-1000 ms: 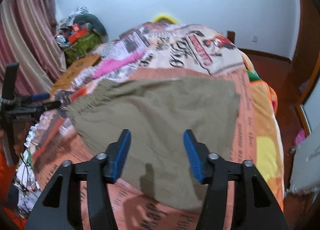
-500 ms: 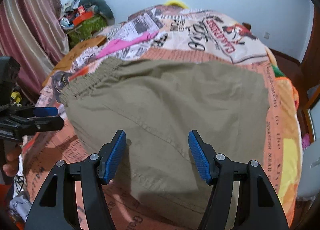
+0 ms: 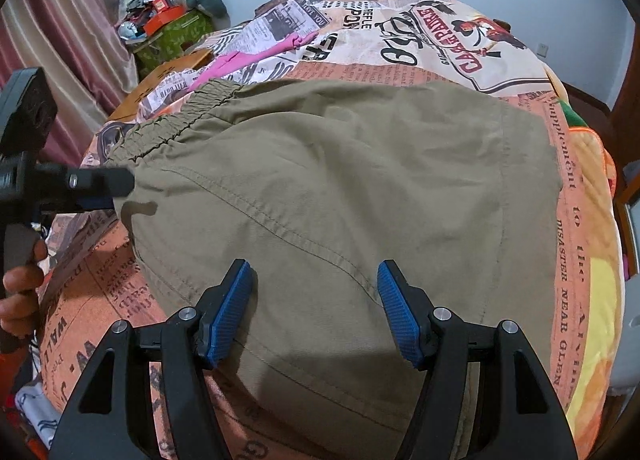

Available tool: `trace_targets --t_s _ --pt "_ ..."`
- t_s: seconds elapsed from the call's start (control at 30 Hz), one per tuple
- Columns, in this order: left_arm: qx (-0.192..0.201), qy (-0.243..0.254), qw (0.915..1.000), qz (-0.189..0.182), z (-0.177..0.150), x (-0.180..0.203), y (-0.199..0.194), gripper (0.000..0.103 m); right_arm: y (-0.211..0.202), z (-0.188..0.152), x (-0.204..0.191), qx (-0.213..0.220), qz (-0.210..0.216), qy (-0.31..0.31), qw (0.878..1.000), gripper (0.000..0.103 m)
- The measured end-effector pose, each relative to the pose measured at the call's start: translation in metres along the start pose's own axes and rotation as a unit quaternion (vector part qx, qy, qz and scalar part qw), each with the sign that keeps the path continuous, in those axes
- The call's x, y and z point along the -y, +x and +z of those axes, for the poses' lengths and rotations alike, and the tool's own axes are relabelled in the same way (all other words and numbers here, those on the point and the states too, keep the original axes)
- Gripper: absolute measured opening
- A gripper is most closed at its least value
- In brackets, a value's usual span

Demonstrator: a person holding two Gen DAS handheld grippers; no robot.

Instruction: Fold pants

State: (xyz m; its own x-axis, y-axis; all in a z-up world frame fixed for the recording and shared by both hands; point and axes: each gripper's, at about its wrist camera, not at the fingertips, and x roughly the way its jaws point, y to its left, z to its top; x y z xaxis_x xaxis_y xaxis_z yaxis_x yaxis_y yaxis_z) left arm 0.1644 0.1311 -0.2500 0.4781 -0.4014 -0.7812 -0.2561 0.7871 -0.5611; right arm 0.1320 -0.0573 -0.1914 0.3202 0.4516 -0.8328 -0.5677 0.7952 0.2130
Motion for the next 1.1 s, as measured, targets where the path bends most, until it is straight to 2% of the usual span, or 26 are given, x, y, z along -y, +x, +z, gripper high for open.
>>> trace_targets --t_s 0.23,0.3,0.43,0.53,0.67,0.73,0.9,1.1 --pt "0.013 -0.060 0.9978 -0.026 0.011 -0.009 0.004 0.094 0.001 0.000 0.001 0.000 0.006 0.001 1.000 0.064" --pt "0.023 -0.075 0.9968 -0.019 0.012 -0.011 0.003 0.087 0.001 0.000 0.001 0.000 0.008 0.001 1.000 0.064" --pt "0.035 -0.081 0.9954 0.035 0.019 -0.014 0.005 0.043 0.002 0.000 0.001 0.001 0.009 0.001 1.000 0.064" --pt "0.041 -0.068 0.9954 0.053 0.020 -0.012 0.005 0.038 0.001 0.000 0.001 0.001 0.010 0.000 1.000 0.064" --pt "0.069 0.004 0.9912 0.113 0.014 0.011 0.000 0.033 0.000 0.000 0.000 0.001 0.009 -0.001 1.000 0.064" --pt "0.081 0.032 0.9878 0.129 0.013 0.018 -0.004 0.032 -0.001 0.000 -0.001 0.001 0.008 -0.002 1.000 0.064" --pt "0.108 0.071 0.9772 0.168 0.006 0.019 -0.027 0.031 -0.005 -0.001 -0.005 -0.002 0.016 -0.013 1.000 0.064" --pt "0.152 0.067 0.9576 0.235 -0.012 -0.006 -0.070 0.031 -0.008 -0.005 -0.017 0.001 0.029 -0.026 0.999 0.062"
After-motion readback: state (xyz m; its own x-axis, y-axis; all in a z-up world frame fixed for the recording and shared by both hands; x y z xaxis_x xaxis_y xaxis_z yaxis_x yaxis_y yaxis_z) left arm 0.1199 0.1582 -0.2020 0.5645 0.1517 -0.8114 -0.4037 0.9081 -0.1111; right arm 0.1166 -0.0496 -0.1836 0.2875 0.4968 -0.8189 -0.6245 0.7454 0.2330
